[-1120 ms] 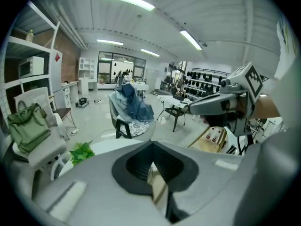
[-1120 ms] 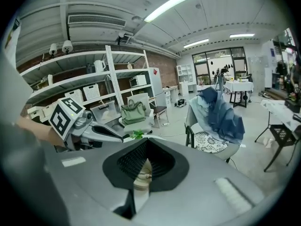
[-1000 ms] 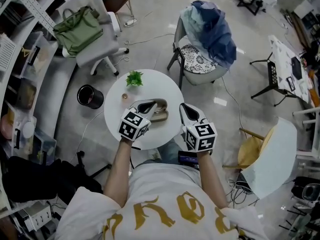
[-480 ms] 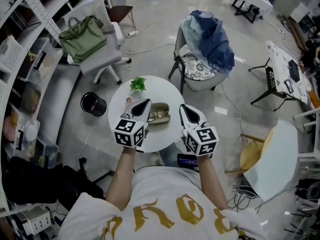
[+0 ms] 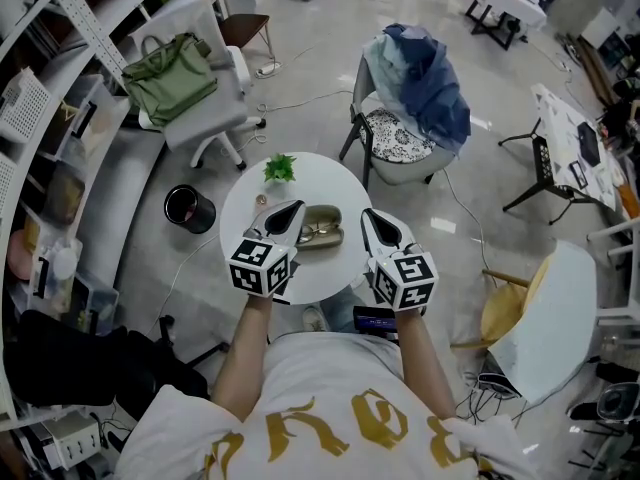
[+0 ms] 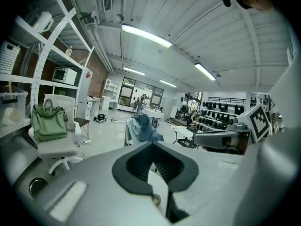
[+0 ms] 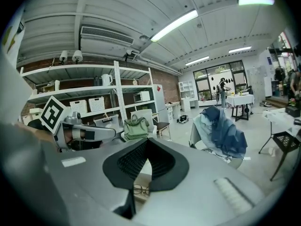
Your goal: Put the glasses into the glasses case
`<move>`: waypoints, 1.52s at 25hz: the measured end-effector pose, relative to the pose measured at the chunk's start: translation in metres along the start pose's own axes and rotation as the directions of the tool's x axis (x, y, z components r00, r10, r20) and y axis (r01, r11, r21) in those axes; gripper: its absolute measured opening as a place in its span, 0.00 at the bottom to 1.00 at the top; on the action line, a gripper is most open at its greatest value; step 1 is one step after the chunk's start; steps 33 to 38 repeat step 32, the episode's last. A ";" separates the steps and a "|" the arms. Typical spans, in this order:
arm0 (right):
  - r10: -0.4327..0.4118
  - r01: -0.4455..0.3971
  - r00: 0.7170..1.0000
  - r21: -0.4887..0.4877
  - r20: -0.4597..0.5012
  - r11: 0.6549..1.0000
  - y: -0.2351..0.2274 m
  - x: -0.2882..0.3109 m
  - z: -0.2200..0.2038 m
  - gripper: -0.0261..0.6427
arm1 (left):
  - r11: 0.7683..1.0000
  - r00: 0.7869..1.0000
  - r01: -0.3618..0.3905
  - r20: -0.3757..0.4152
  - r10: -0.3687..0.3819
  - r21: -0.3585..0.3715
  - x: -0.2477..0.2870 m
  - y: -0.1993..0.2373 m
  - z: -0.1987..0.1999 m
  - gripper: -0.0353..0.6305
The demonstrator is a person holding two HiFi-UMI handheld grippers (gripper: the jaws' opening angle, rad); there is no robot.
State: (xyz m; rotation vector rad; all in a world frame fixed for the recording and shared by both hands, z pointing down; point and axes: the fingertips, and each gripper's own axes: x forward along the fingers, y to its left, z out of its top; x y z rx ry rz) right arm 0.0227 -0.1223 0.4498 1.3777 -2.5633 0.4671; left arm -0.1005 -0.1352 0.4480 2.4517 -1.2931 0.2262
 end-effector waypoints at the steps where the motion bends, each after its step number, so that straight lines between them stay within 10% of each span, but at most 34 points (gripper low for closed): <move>1: 0.003 -0.003 1.000 0.002 0.000 1.000 0.001 0.000 0.000 0.07 | 1.000 1.000 0.004 -0.001 -0.004 0.001 0.000 0.000 0.000 0.05; 38: 0.004 -0.003 0.999 0.022 -0.040 1.000 0.006 0.006 -0.014 0.07 | 1.000 0.999 0.011 -0.038 -0.012 -0.021 0.001 0.013 -0.015 0.05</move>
